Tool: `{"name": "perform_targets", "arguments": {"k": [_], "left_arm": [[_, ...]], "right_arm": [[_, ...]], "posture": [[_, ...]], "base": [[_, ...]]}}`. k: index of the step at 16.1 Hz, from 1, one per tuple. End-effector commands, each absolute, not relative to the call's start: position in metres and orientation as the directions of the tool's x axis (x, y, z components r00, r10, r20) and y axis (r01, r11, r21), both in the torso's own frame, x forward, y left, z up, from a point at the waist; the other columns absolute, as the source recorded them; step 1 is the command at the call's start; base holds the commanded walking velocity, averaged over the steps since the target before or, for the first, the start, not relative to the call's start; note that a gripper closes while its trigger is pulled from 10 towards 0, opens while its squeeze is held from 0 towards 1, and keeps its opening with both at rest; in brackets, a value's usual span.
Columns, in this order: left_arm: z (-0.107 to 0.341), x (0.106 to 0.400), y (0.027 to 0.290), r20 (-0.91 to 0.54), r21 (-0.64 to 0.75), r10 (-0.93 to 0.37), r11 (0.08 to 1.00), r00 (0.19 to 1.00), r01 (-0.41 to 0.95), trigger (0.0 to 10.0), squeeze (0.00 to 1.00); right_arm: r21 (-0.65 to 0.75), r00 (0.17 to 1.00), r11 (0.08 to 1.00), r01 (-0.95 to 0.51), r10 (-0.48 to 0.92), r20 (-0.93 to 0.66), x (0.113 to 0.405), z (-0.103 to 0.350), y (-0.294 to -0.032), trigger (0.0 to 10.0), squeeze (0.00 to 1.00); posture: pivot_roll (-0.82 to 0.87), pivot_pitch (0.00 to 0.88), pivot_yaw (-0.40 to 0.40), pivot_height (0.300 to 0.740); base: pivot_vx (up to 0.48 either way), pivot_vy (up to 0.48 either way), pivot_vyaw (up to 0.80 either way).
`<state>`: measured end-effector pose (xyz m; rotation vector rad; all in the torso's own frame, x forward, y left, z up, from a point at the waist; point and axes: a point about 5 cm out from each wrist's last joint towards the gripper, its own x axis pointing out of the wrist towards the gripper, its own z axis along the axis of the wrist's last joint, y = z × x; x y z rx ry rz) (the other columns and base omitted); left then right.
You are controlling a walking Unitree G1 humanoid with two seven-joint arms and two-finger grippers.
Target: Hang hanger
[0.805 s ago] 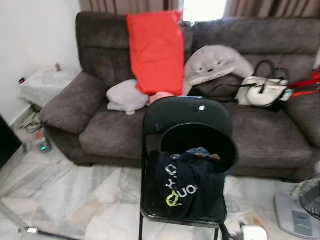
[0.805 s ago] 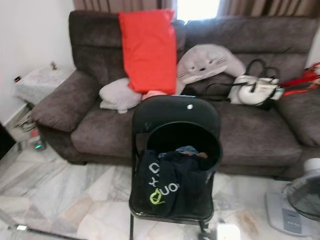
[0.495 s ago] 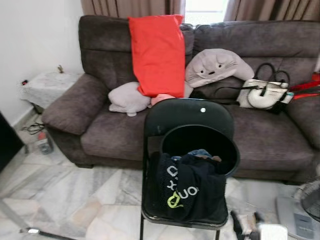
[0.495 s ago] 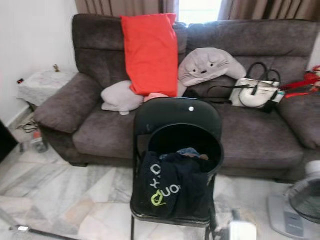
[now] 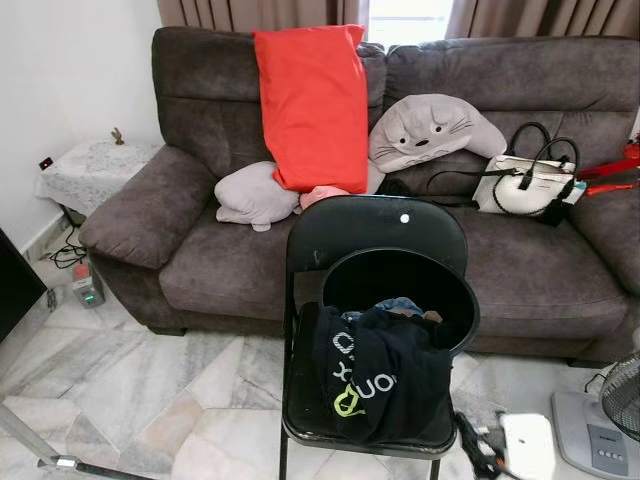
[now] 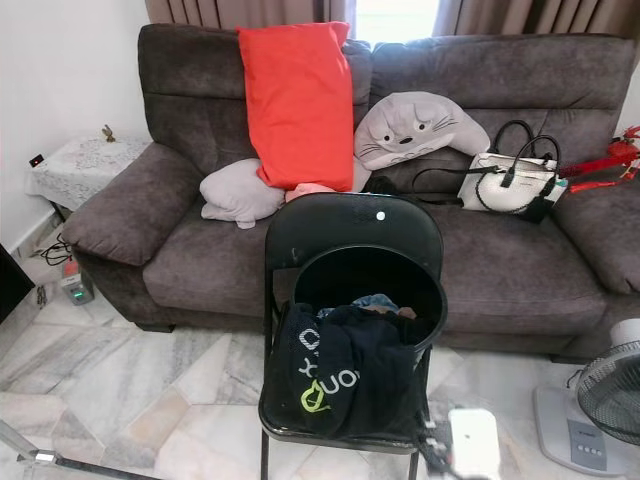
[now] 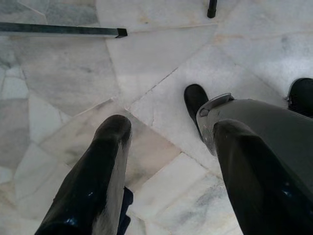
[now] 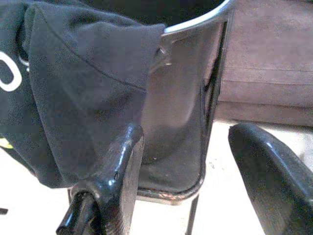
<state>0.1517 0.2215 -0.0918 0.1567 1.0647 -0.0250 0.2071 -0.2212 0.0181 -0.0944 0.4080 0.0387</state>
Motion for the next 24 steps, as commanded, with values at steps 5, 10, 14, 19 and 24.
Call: {"name": "perform_targets", "arguments": {"k": [5,10,14,19,24], "left_arm": [[-0.092,0.153,0.221,-0.88,0.136,0.068,0.984,0.47,0.113,10.0,0.0],[-0.093,0.148,0.222,-0.881,0.143,0.068,0.982,0.467,0.126,10.0,0.0],[-0.095,0.142,0.222,-0.886,0.143,0.064,0.98,0.459,0.139,10.0,0.0],[-0.097,0.148,0.204,-0.883,0.134,0.044,0.978,0.467,0.161,10.0,0.0],[-0.091,0.162,0.207,-0.872,0.143,0.046,0.976,0.487,0.165,10.0,0.0]], "right_arm": [[0.011,0.903,0.994,-0.107,0.102,-0.417,0.23,0.009,-0.216,10.0,0.0],[0.065,0.866,0.965,-0.256,0.258,-0.429,0.238,0.001,-0.198,10.0,0.0],[0.045,0.858,0.968,-0.245,0.238,-0.455,0.241,-0.005,-0.203,10.0,0.0],[0.027,0.893,0.989,-0.143,0.14,-0.428,0.245,-0.003,-0.215,10.0,0.0],[0.06,0.86,0.968,-0.242,0.243,-0.449,0.247,-0.009,-0.205,0.0,0.0]], "posture": [[-0.15,0.011,0.074,0.74],[-0.13,0.013,0.084,0.74],[-0.13,0.014,0.087,0.74],[-0.13,0.013,0.09,0.74],[-0.12,0.011,0.095,0.74]], "base": [[0.0,0.0,0.0],[0.0,0.0,0.0],[0.0,0.0,0.0],[0.0,0.0,0.0],[0.0,0.0,0.0]]}}
